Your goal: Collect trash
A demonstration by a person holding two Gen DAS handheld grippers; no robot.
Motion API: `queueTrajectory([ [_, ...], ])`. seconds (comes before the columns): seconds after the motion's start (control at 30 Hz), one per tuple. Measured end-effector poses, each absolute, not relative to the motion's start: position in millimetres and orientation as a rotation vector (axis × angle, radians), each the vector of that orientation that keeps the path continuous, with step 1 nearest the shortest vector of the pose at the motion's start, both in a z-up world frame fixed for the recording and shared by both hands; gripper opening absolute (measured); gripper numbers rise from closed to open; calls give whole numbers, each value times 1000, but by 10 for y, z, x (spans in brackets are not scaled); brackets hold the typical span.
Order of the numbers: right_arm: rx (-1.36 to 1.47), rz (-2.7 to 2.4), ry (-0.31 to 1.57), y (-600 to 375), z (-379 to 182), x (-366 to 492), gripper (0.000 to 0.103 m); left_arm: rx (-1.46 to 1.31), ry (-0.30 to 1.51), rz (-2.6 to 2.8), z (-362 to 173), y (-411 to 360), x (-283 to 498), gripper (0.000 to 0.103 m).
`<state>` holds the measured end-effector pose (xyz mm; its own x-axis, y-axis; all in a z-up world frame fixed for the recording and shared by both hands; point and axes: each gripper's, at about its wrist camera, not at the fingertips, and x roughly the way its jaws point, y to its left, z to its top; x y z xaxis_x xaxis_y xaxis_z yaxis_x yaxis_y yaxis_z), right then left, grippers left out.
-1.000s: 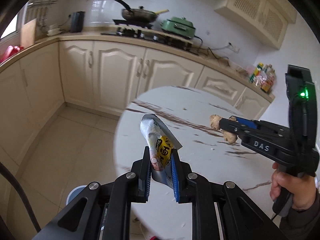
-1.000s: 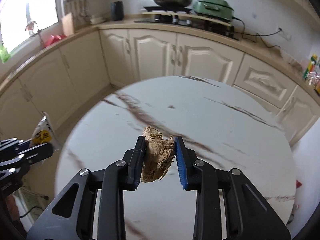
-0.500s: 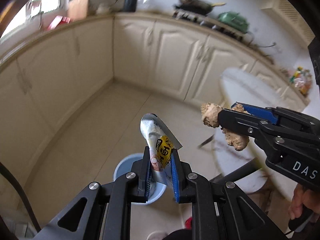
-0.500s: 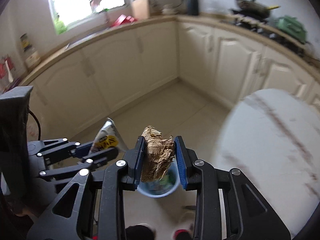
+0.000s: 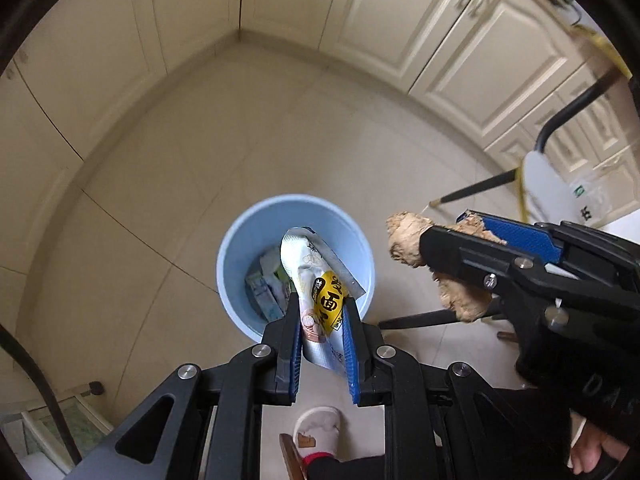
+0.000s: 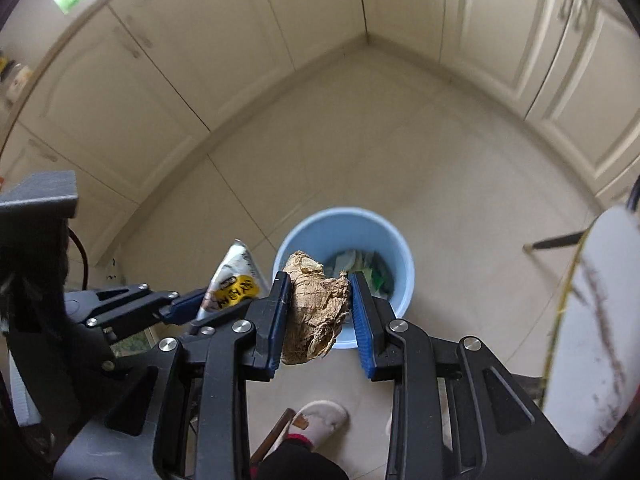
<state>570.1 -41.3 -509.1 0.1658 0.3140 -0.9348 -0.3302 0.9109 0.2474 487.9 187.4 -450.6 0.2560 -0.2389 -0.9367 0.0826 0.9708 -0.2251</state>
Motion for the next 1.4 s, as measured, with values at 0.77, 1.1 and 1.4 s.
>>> queueTrajectory([
  [0.77,43,461,1388,-245,-5696,6037,45,-192,1384,-45,-4717,1776,5628,63],
  [1.1,-10,434,1335,-236,-5125,5745,88,-206,1328,40,-4159,1932,5099,65],
  [1.4,-87,489,1139,-143,-4131,5130,103,-175,1083,131,-3293,1896,4313,70],
])
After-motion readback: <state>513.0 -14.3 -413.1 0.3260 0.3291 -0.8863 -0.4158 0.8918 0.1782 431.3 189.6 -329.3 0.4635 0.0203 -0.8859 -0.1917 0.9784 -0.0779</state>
